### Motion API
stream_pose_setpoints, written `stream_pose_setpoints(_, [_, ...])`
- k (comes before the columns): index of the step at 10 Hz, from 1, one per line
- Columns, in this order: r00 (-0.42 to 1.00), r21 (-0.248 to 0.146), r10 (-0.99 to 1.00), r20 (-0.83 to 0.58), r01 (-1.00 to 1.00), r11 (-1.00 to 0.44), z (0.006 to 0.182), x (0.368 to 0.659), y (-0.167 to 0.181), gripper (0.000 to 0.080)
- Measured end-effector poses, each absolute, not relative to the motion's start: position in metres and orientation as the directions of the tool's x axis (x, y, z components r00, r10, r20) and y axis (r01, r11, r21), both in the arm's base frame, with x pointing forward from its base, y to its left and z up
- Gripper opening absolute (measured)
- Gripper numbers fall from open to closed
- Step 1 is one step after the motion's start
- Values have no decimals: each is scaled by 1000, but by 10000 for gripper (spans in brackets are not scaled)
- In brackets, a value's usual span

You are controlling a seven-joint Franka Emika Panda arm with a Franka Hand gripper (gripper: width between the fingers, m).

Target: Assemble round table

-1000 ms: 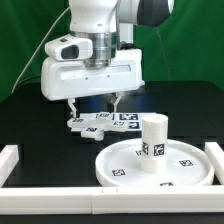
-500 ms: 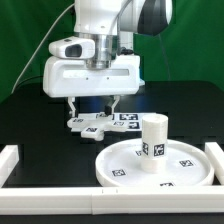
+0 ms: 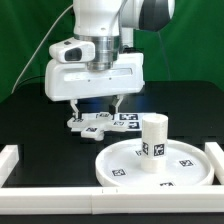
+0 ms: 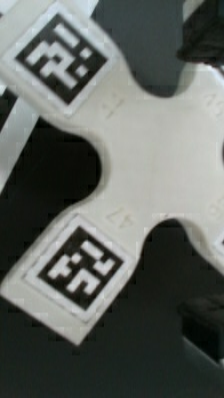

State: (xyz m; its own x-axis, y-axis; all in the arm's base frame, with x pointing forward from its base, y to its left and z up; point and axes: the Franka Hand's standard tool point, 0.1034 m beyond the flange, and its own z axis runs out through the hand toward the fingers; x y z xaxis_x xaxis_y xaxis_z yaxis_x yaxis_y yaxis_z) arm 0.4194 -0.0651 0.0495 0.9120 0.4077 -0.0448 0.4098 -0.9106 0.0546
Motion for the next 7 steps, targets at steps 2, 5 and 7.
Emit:
stream_pose_setpoints(2, [913, 58, 406, -49, 408, -911, 47, 417, -67, 648])
stream_pose_setpoints(5, [916, 58, 398, -55, 401, -914, 44, 415, -65, 648])
stream_pose_setpoints(7, [918, 58, 392, -61, 395, -917, 40, 414, -62, 648])
